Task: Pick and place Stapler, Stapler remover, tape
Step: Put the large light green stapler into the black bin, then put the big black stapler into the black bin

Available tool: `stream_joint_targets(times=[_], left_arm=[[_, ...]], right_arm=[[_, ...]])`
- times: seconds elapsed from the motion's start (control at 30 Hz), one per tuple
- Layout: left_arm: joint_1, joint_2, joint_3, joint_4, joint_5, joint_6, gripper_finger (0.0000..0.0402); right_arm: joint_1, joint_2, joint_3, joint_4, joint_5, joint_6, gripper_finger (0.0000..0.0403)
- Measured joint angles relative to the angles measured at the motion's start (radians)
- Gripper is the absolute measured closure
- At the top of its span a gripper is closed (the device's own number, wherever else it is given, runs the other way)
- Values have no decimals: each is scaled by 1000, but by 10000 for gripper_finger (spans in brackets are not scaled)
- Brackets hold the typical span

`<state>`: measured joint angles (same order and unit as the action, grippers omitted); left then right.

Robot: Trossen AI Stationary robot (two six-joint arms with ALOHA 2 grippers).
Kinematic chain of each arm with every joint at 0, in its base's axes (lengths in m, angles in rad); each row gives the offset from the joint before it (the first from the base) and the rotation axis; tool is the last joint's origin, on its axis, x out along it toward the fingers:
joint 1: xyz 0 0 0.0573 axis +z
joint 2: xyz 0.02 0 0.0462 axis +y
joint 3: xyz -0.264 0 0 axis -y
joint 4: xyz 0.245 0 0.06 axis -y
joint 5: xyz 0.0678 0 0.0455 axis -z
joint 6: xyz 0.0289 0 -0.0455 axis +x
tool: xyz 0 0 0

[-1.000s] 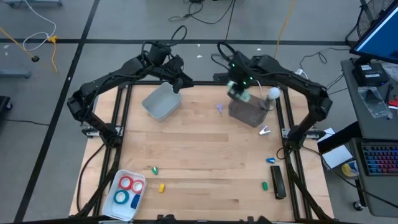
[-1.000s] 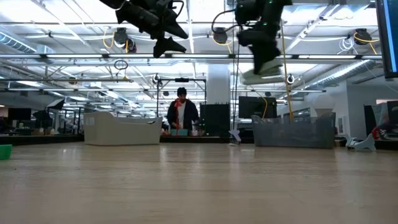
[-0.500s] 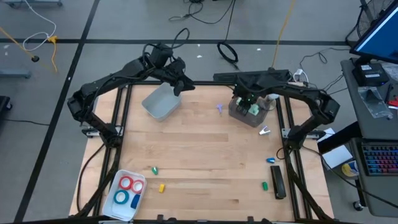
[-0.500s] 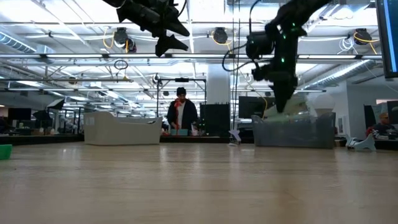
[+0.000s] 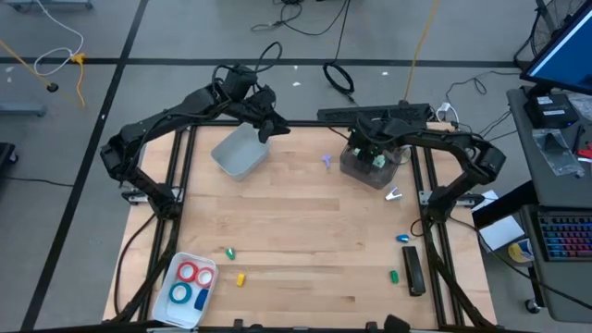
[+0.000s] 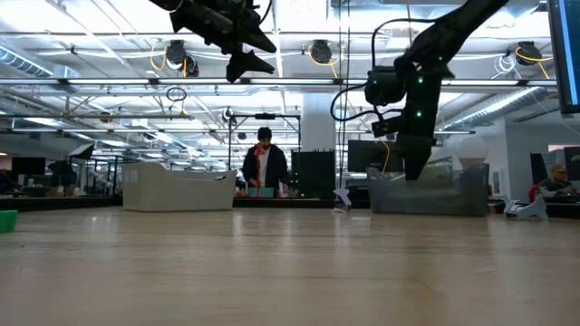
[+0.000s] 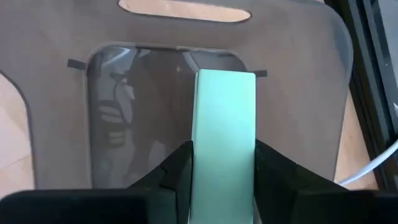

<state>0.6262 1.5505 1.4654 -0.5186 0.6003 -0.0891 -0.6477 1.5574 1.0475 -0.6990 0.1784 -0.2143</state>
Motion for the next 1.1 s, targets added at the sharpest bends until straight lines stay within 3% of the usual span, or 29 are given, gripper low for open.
stream_joint_targets(times=[0.13,0.43,0.67,1.1], left_arm=[[0,0,0,0,0,-3,192],[0,0,0,0,0,-7,192],[0,0,0,0,0,-7,192],[0,0,0,-1,1,-4,192]], right_arm=[[-20,0,-26,40,-41,-11,287],[-27,1,-41,70,-18,-34,287],[-27,1,-41,91,35,-43,240],[22,-19,17,46,31,-3,255]])
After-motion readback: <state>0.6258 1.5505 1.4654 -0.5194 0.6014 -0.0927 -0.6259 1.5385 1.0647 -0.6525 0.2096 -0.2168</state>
